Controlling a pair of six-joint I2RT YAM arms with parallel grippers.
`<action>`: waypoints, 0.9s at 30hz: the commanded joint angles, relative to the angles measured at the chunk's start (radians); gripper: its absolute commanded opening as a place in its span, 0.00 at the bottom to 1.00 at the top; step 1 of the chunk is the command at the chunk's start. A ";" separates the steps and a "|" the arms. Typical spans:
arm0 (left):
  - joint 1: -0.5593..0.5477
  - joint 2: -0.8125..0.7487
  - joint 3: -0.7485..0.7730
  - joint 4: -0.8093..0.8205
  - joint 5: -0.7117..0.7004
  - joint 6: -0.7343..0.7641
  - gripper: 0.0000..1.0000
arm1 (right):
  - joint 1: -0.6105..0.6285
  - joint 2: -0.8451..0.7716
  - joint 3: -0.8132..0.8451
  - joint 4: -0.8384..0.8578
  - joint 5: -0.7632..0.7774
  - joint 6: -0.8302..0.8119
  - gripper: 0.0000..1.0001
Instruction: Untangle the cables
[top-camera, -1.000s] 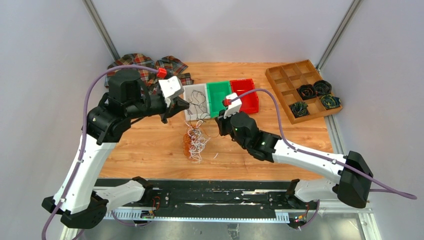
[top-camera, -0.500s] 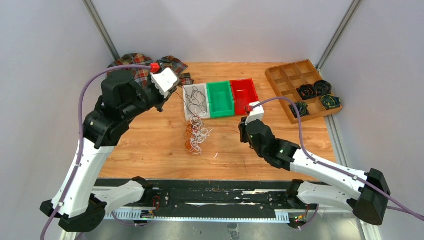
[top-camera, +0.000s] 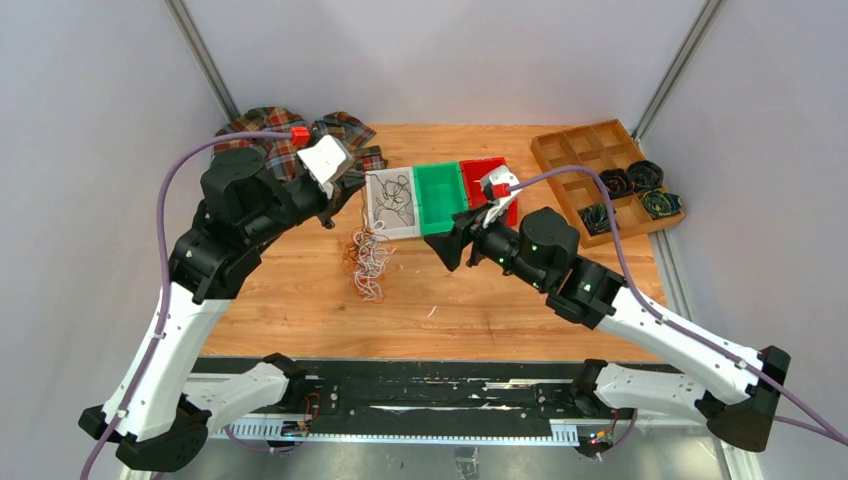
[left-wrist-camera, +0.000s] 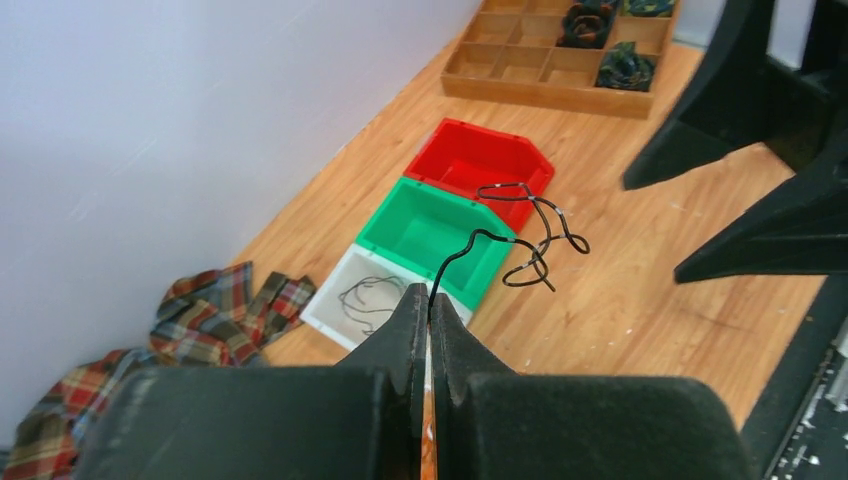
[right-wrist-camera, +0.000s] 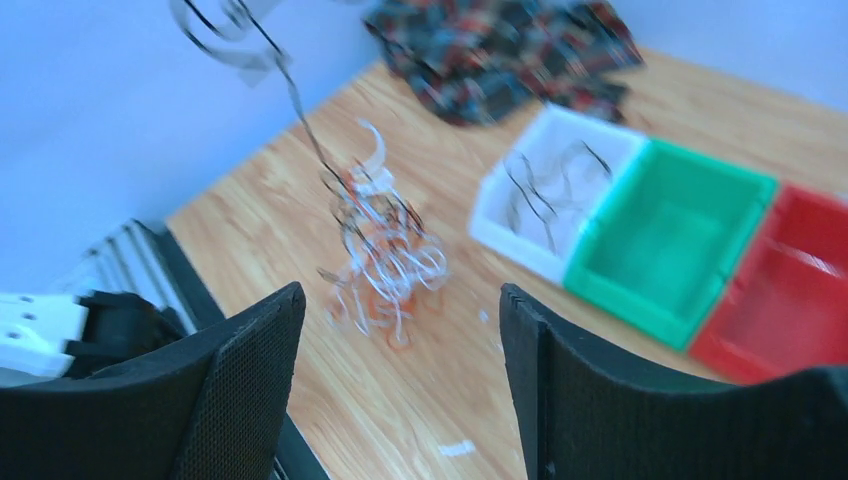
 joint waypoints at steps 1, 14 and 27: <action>-0.004 -0.025 -0.006 0.055 0.103 -0.066 0.00 | 0.018 0.086 -0.001 0.307 -0.215 -0.050 0.71; -0.004 -0.031 0.018 0.073 0.199 -0.203 0.00 | 0.018 0.392 -0.001 0.815 -0.357 0.036 0.63; -0.004 0.049 0.192 0.062 0.238 -0.287 0.00 | 0.028 0.560 -0.096 0.877 -0.185 0.054 0.50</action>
